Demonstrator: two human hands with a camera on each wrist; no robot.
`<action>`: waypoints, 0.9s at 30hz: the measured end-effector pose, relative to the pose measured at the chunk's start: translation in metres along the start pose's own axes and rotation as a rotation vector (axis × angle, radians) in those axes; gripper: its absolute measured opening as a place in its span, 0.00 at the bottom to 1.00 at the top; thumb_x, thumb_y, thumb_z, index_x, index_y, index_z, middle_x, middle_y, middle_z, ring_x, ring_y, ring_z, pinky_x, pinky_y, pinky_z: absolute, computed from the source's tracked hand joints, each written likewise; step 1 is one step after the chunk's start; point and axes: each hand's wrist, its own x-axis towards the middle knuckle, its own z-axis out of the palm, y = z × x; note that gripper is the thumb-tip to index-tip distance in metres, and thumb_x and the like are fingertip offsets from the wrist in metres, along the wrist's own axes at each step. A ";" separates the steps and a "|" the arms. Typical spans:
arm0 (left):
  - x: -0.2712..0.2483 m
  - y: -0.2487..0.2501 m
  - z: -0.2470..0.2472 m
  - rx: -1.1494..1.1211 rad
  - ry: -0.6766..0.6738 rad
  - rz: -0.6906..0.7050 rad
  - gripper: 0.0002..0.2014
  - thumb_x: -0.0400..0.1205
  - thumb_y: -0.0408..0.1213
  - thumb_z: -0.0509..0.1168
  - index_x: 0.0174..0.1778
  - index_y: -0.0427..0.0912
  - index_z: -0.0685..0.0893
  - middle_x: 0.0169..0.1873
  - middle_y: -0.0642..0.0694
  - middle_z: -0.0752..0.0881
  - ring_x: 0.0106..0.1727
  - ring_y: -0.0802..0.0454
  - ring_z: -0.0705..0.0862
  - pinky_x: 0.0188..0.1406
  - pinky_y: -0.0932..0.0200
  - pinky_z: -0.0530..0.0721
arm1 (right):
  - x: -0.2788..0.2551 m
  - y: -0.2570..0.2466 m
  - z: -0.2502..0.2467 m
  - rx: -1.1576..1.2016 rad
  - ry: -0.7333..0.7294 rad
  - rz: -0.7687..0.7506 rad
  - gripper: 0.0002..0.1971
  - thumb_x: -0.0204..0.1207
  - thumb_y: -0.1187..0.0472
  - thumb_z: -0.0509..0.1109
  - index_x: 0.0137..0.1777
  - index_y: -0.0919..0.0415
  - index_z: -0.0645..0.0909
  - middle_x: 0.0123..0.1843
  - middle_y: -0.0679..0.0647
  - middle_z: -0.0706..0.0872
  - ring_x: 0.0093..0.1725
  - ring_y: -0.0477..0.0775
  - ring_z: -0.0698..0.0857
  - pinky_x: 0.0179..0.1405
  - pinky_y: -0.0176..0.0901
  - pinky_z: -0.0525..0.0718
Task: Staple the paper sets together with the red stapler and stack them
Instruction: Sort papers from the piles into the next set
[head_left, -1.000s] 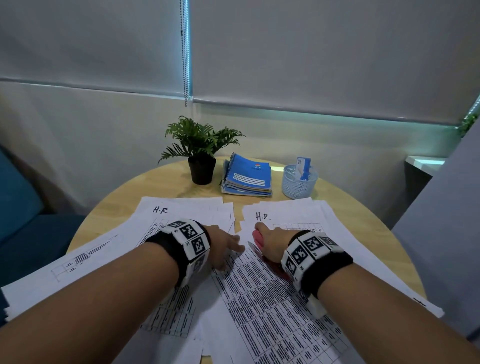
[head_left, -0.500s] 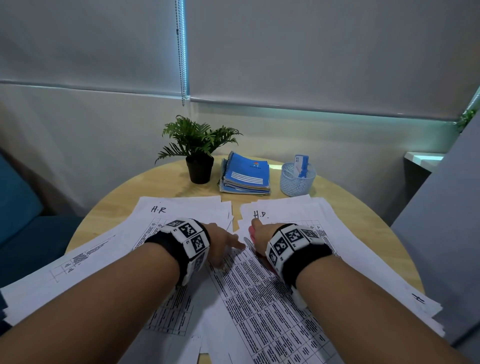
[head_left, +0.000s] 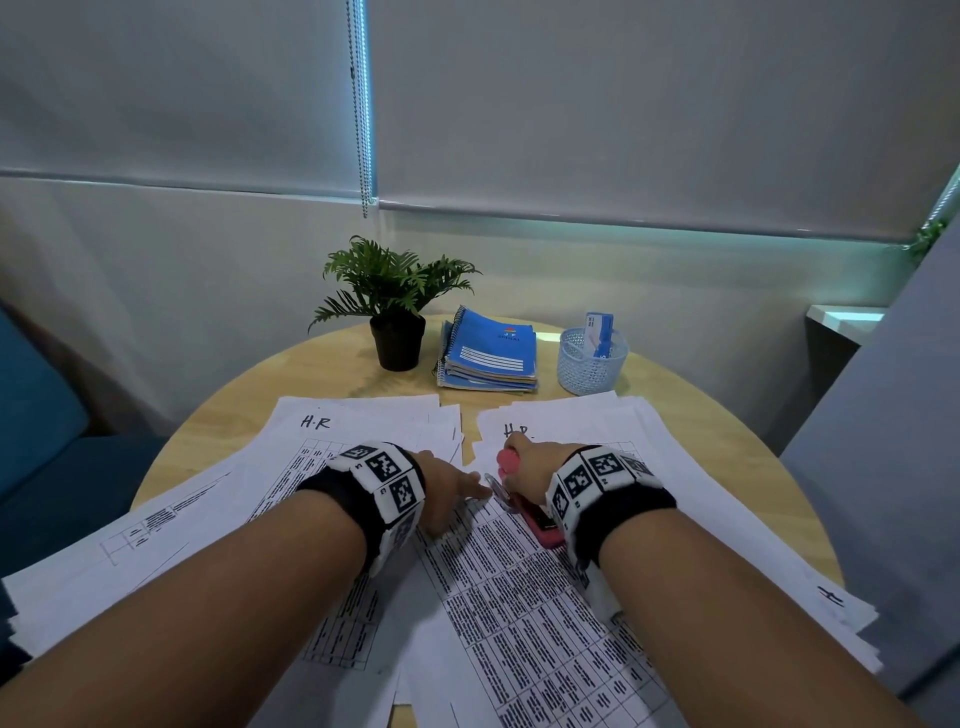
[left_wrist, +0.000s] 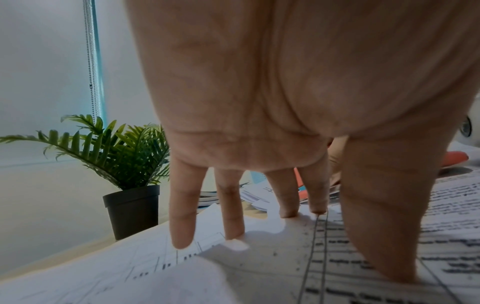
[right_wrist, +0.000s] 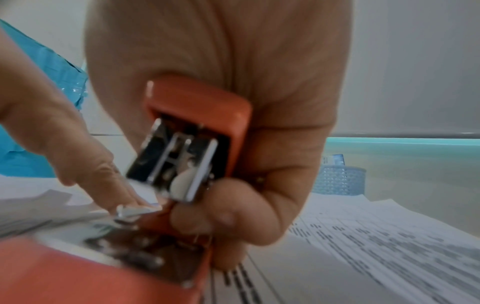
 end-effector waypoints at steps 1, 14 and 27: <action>0.000 0.000 0.000 0.000 0.003 0.000 0.36 0.82 0.34 0.58 0.82 0.61 0.50 0.82 0.58 0.49 0.79 0.48 0.63 0.74 0.57 0.65 | 0.002 0.001 0.001 -0.030 0.000 -0.009 0.20 0.87 0.58 0.53 0.77 0.64 0.64 0.71 0.60 0.75 0.61 0.63 0.82 0.42 0.45 0.72; 0.011 -0.006 0.005 -0.010 0.022 0.019 0.36 0.80 0.36 0.62 0.81 0.62 0.53 0.82 0.57 0.52 0.79 0.46 0.62 0.75 0.53 0.63 | 0.010 0.005 0.006 -0.010 0.014 0.043 0.20 0.82 0.53 0.64 0.70 0.59 0.68 0.66 0.57 0.76 0.48 0.60 0.83 0.45 0.50 0.82; 0.026 -0.014 0.003 -0.214 0.111 -0.212 0.47 0.61 0.45 0.82 0.74 0.40 0.69 0.66 0.46 0.77 0.65 0.48 0.79 0.47 0.68 0.81 | -0.022 0.085 0.022 0.290 0.071 0.512 0.30 0.80 0.43 0.59 0.77 0.58 0.62 0.74 0.60 0.69 0.71 0.65 0.73 0.69 0.58 0.74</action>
